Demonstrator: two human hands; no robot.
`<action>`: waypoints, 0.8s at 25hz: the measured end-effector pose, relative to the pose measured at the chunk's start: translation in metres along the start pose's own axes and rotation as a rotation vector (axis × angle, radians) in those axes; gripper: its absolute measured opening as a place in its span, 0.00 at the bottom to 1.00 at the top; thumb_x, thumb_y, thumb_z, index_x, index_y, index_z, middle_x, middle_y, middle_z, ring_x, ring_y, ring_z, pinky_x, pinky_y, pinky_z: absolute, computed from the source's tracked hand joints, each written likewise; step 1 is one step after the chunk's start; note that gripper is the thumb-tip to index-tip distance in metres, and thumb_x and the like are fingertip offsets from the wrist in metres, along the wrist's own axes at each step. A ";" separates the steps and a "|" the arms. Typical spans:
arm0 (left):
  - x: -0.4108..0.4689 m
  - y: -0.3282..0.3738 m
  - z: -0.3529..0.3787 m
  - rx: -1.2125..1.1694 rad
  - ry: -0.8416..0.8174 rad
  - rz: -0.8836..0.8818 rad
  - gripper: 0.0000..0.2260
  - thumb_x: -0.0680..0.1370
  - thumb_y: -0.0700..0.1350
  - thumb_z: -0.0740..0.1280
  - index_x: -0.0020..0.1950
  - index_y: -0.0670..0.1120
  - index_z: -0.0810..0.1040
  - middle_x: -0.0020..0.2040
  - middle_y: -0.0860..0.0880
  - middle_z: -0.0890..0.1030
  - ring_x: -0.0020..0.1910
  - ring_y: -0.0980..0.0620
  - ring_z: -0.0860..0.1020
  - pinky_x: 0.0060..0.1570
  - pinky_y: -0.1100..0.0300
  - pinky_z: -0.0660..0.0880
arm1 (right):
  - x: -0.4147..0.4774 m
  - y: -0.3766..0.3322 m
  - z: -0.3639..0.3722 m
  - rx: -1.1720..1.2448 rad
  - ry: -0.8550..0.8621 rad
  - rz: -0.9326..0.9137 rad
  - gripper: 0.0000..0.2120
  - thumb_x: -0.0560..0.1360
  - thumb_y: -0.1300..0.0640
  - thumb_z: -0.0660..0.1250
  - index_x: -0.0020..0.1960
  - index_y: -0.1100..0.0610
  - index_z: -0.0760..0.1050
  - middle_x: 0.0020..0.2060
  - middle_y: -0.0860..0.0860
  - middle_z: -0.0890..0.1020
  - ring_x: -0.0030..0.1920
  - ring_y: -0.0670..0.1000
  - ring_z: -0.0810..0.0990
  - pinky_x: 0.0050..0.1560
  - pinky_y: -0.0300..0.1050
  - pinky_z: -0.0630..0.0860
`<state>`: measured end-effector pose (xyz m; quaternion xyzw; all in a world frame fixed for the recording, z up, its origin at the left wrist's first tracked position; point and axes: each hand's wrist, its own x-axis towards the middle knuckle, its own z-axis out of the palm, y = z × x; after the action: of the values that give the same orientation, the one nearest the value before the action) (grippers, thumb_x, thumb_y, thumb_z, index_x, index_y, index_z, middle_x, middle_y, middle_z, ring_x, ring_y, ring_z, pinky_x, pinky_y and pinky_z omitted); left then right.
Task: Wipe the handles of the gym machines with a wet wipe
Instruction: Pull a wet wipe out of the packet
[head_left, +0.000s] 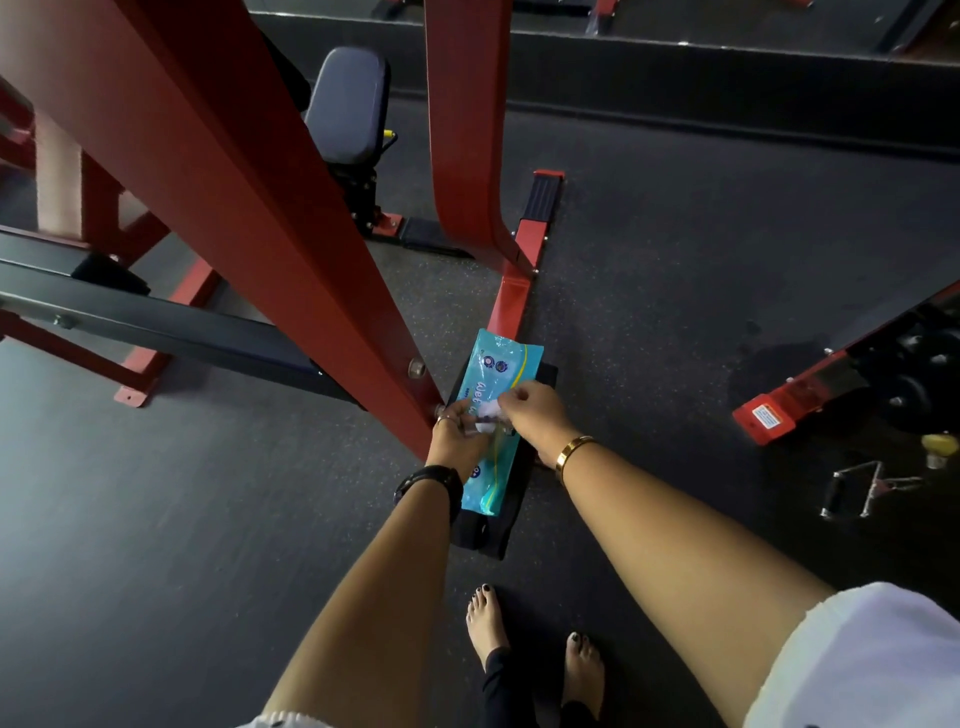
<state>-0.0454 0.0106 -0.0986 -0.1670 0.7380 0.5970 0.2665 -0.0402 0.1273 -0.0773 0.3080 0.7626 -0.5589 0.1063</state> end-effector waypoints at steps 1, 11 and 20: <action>0.000 0.001 0.000 -0.006 0.003 -0.002 0.25 0.74 0.31 0.68 0.68 0.41 0.64 0.41 0.51 0.76 0.36 0.58 0.77 0.46 0.60 0.73 | -0.001 -0.003 -0.002 0.064 -0.003 0.020 0.06 0.73 0.60 0.63 0.37 0.58 0.71 0.35 0.55 0.76 0.37 0.51 0.73 0.38 0.43 0.71; -0.002 0.004 -0.002 0.229 0.011 0.021 0.19 0.73 0.44 0.72 0.61 0.38 0.75 0.42 0.47 0.77 0.33 0.55 0.73 0.29 0.69 0.70 | -0.009 -0.021 -0.026 0.600 0.079 0.142 0.05 0.76 0.62 0.55 0.45 0.58 0.70 0.46 0.60 0.78 0.45 0.56 0.78 0.41 0.51 0.78; -0.016 0.023 0.000 -0.354 0.144 -0.169 0.08 0.81 0.49 0.60 0.54 0.45 0.67 0.45 0.49 0.72 0.39 0.51 0.75 0.43 0.55 0.71 | -0.017 -0.029 -0.043 0.580 0.146 0.095 0.08 0.75 0.64 0.55 0.38 0.56 0.67 0.36 0.54 0.74 0.38 0.51 0.73 0.35 0.43 0.71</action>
<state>-0.0457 0.0150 -0.0710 -0.3150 0.6219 0.6795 0.2287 -0.0360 0.1552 -0.0301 0.4002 0.5614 -0.7242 -0.0153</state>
